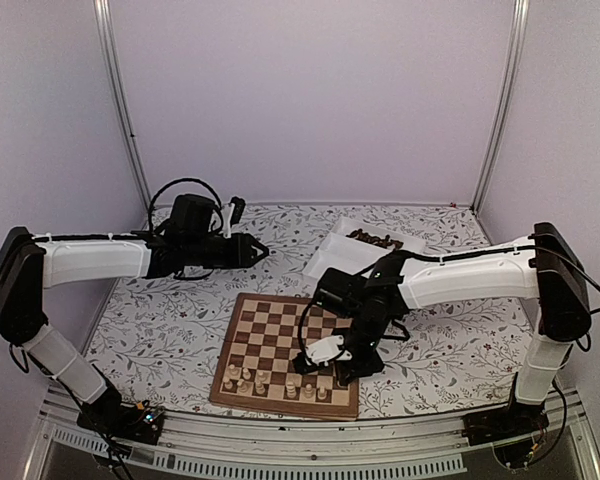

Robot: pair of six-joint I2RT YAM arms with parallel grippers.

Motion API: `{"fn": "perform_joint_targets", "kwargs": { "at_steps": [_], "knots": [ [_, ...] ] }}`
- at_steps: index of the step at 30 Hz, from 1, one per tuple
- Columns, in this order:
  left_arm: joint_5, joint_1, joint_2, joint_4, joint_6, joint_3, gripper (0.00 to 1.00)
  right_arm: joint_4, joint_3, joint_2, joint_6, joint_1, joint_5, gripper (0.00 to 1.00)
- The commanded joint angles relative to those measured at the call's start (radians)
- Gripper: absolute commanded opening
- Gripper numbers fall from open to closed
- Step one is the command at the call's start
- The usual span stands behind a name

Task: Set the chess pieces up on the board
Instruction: Place the chess piece on the chessboard, then pick up the chess piece from the storage box.

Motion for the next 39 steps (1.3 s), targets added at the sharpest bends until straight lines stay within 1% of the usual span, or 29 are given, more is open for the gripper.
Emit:
{"fn": "perform_joint_targets", "kwargs": {
  "at_steps": [1, 9, 12, 15, 18, 20, 22, 25, 28, 30, 34, 39],
  "knots": [
    [0.014, 0.015, -0.025, 0.027, -0.005, -0.014, 0.4, 0.008, 0.03, 0.019, 0.009, 0.008, 0.011, 0.16],
    [0.031, 0.015, -0.027, 0.025, -0.009, -0.008, 0.4, -0.04, 0.084, -0.022, 0.003, 0.006, 0.005, 0.3],
    [0.042, 0.015, -0.027, 0.024, -0.003, 0.009, 0.41, -0.08, 0.132, -0.05, -0.009, -0.014, -0.014, 0.33],
    [0.056, 0.009, -0.028, 0.025, 0.011, 0.035, 0.41, -0.105, 0.182, -0.088, -0.019, -0.065, -0.03, 0.35],
    [0.025, -0.019, -0.027, 0.007, 0.059, 0.083, 0.4, -0.094, 0.206, -0.139, -0.027, -0.166, -0.025, 0.37],
    [-0.037, -0.06, -0.014, -0.038, 0.129, 0.149, 0.4, -0.053, 0.202, -0.168, -0.03, -0.251, -0.026, 0.37],
    [-0.11, -0.104, 0.009, -0.117, 0.205, 0.225, 0.41, 0.015, 0.178, -0.202, -0.028, -0.363, -0.036, 0.38],
    [-0.189, -0.151, 0.055, -0.158, 0.299, 0.318, 0.42, 0.082, 0.176, -0.214, 0.003, -0.532, -0.066, 0.38],
    [-0.183, -0.164, 0.108, -0.165, 0.331, 0.398, 0.42, 0.123, 0.185, -0.172, 0.061, -0.669, -0.092, 0.32],
    [-0.157, -0.166, 0.146, -0.166, 0.331, 0.439, 0.42, 0.141, 0.183, -0.133, 0.099, -0.735, -0.103, 0.3],
    [-0.119, -0.169, 0.213, -0.174, 0.324, 0.5, 0.42, 0.17, 0.181, -0.045, 0.158, -0.809, -0.114, 0.26],
    [-0.096, -0.169, 0.271, -0.196, 0.305, 0.548, 0.42, 0.176, 0.206, 0.07, 0.208, -0.821, -0.153, 0.25]
  ]
}}
